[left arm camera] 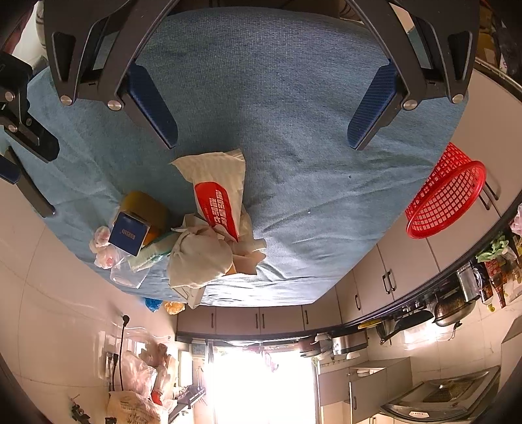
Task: Collect trash
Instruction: 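Approach the pile of trash on the table with both tools open, then grasp the white-and-red snack bag with the left tool while the right grasps the blue box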
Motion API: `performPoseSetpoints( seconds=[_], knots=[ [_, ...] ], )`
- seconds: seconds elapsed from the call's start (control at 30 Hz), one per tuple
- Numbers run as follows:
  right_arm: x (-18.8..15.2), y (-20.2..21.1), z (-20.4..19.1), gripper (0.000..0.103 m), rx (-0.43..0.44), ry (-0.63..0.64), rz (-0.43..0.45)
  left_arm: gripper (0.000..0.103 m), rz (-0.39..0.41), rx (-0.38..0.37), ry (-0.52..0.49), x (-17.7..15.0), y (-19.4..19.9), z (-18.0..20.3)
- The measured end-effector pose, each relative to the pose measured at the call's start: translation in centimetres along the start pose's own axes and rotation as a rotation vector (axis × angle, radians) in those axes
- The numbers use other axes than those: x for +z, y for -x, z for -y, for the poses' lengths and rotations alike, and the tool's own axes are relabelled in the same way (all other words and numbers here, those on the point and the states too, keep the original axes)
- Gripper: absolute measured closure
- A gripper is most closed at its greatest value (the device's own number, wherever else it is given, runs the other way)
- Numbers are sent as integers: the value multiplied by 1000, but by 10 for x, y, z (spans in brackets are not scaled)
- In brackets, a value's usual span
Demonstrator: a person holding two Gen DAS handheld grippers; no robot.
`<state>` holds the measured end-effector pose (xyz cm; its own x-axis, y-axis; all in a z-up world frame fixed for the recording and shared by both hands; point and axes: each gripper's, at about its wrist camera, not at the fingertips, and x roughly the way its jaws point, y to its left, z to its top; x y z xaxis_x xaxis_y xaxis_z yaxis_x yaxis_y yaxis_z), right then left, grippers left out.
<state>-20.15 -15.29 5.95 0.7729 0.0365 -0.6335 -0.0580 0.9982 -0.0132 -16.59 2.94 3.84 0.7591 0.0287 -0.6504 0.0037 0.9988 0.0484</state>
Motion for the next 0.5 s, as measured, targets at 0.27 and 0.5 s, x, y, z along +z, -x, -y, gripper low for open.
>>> performPoseSetpoints(
  seconds=[0.27, 0.5],
  knots=[
    [5, -3, 15, 9, 26, -40, -4, 0, -33, -158, 65, 21, -12, -31],
    [13, -10, 41, 9, 100, -120, -15, 18, -106, -267, 72, 47, -43, -21]
  ],
)
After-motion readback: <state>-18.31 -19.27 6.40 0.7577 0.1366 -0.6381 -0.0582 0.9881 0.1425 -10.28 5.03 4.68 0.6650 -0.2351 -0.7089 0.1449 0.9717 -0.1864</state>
